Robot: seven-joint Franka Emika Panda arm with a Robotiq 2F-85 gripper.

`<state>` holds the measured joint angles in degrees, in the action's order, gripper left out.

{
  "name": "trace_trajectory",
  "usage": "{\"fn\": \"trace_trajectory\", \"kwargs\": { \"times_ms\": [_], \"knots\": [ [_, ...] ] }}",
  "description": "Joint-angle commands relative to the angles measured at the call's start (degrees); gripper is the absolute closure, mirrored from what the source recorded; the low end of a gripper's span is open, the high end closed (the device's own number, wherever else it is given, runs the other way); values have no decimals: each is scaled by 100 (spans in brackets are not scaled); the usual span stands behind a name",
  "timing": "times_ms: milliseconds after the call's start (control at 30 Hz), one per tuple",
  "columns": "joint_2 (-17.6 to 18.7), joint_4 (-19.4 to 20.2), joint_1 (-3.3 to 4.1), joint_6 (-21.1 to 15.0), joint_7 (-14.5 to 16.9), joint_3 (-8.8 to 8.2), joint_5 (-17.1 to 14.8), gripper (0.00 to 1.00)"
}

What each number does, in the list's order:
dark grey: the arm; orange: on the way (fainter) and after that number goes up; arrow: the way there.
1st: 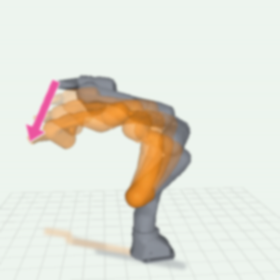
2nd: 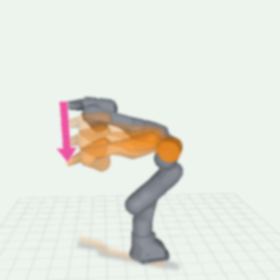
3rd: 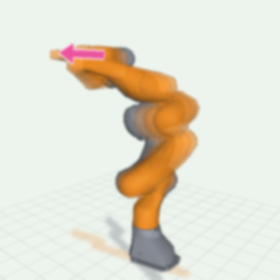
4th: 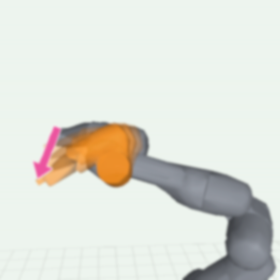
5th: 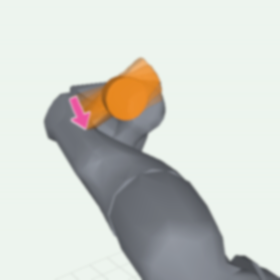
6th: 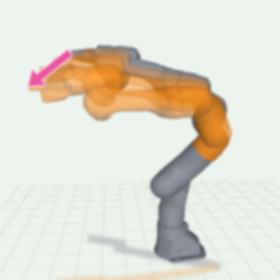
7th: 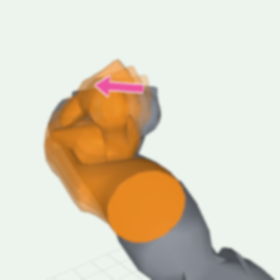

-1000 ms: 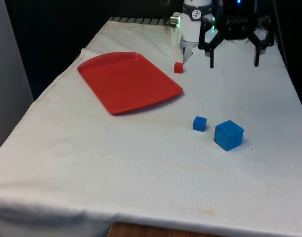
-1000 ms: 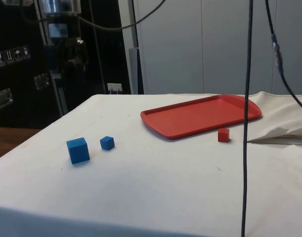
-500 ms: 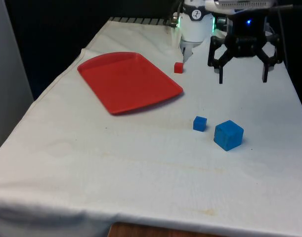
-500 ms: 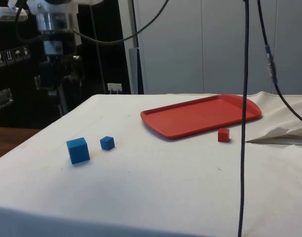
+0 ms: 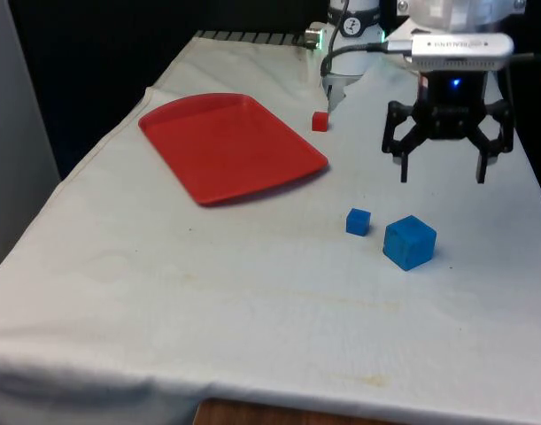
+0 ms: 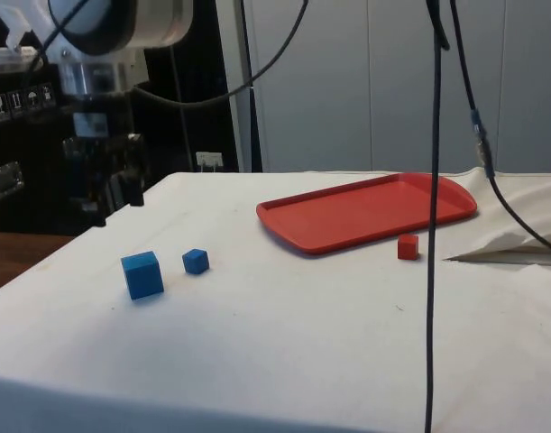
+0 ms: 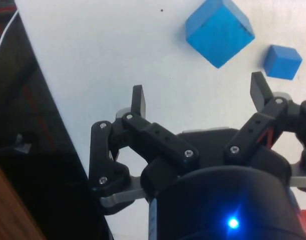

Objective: Pick up the largest block and place it onto the tray.

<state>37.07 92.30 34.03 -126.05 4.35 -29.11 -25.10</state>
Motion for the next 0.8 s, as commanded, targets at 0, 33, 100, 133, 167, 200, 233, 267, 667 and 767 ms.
{"fn": "trace_trajectory", "kwargs": {
  "times_ms": [0, 33, 100, 133, 167, 200, 233, 267, 667, 767],
  "knots": [
    [57, 23, 17, -103, -46, 11, -17, 0],
    [103, 34, 34, -143, -92, 0, 0, 0],
    [149, 52, 46, -189, -132, -6, 11, 0],
    [166, 63, 52, -206, -149, -6, 17, 0],
    [183, 74, 57, -223, -172, -11, 23, 0],
    [172, 34, 23, -138, -126, 11, 11, 0],
    [206, 80, 63, -241, -195, -11, 29, 0],
    [241, 97, 69, -286, -252, -17, 46, 0],
    [476, 120, 86, -579, -653, -29, 74, 0],
    [527, 103, 52, -596, -716, 11, 57, 0]
  ]
}}
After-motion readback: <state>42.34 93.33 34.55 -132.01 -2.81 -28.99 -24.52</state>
